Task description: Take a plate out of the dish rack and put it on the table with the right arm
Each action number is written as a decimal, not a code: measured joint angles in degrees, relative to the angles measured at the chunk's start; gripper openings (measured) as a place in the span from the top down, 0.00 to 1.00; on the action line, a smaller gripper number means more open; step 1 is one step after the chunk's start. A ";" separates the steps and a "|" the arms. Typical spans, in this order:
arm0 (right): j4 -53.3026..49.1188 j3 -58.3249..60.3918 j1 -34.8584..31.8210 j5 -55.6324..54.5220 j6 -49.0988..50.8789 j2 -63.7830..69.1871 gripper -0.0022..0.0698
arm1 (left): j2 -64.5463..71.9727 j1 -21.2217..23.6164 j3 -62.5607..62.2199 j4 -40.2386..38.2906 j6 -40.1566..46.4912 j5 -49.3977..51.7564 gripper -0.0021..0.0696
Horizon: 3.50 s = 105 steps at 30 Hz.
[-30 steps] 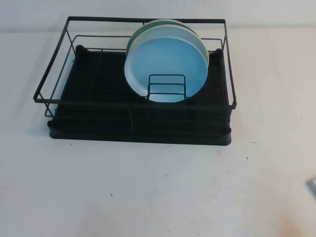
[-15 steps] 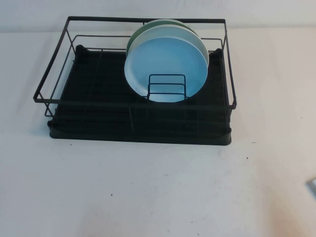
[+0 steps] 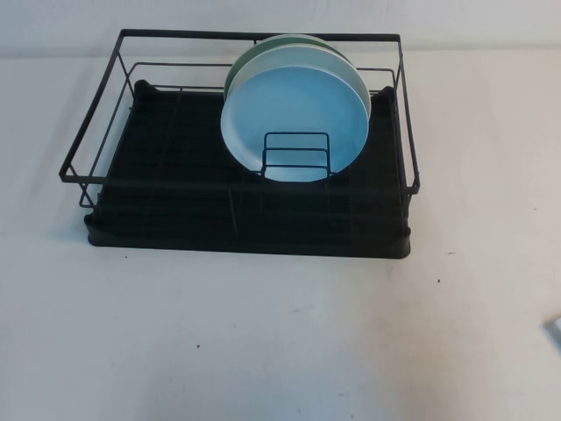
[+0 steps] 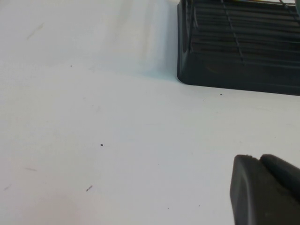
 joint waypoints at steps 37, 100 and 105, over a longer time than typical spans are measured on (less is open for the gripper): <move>-5.28 -77.35 16.56 16.76 -37.28 73.10 0.52 | 0.00 0.00 0.00 0.00 0.00 0.00 0.98; -11.00 -84.82 18.34 9.81 -44.83 82.38 0.64 | 0.00 0.00 0.00 0.00 0.00 0.00 0.98; -11.87 -84.82 18.34 7.52 -45.57 82.51 0.86 | 0.00 0.00 0.00 0.00 0.00 0.00 0.98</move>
